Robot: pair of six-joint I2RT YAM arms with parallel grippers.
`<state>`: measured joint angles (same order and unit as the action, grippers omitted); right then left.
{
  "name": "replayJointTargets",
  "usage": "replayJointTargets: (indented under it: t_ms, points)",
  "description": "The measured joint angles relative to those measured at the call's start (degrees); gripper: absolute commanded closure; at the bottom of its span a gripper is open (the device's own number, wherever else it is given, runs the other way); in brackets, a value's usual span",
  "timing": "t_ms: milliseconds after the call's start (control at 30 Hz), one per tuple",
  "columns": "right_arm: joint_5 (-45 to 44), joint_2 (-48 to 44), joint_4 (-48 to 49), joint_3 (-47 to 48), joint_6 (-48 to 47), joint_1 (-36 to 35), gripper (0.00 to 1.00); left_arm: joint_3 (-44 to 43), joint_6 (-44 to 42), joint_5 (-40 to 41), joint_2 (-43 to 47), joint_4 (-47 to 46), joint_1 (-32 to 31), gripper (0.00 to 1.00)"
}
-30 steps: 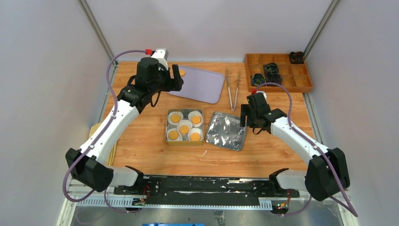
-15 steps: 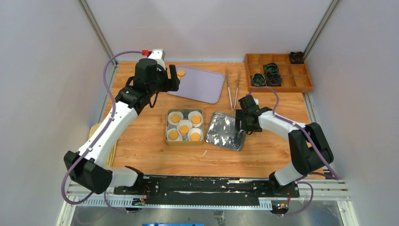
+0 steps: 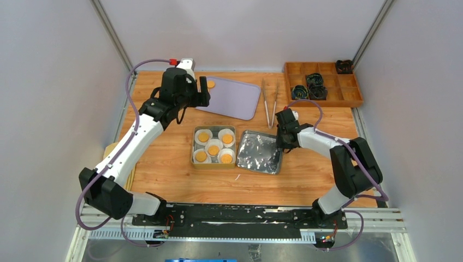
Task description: Pack the cookies
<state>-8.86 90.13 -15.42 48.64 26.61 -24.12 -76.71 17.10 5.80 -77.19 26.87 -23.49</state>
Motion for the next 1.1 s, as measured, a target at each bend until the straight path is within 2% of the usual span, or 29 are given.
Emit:
replayJointTargets:
  t_ms: [167,200,433,600,667,733,833,1100]
  points:
    - [1.9,0.7,3.1,0.0,1.6,0.0,0.99,0.0,-0.2,0.0,0.0,0.0,0.0,0.21]
    - [2.1,0.7,3.4,-0.1,1.9,0.0,1.0,0.0,-0.2,0.0,0.0,0.0,0.0,0.21]
    - [1.2,-3.5,-0.1,-1.3,2.3,0.0,1.0,0.0,-0.2,-0.2,0.0,0.1,0.0,0.21]
    - [-2.0,-16.2,-8.9,1.2,1.4,-0.1,1.0,0.0,-0.3,-1.7,0.0,0.1,-0.1,0.15]
    - [-3.1,-20.7,-11.5,4.6,0.5,-0.1,1.0,0.2,-0.5,-3.4,0.0,-0.4,-0.3,0.08]
    - [-3.5,-23.7,-12.7,8.0,-0.2,-0.1,1.0,1.3,-0.6,-6.5,0.0,-2.1,-0.4,0.03]
    - [-2.9,-25.8,-13.7,13.3,-1.0,-0.2,1.0,4.2,-0.3,-13.4,-0.3,-5.5,-0.4,0.02]
    - [2.4,-22.3,-14.9,22.3,-2.1,-0.2,1.0,13.3,2.8,-31.1,-3.9,-18.4,-0.7,0.01]
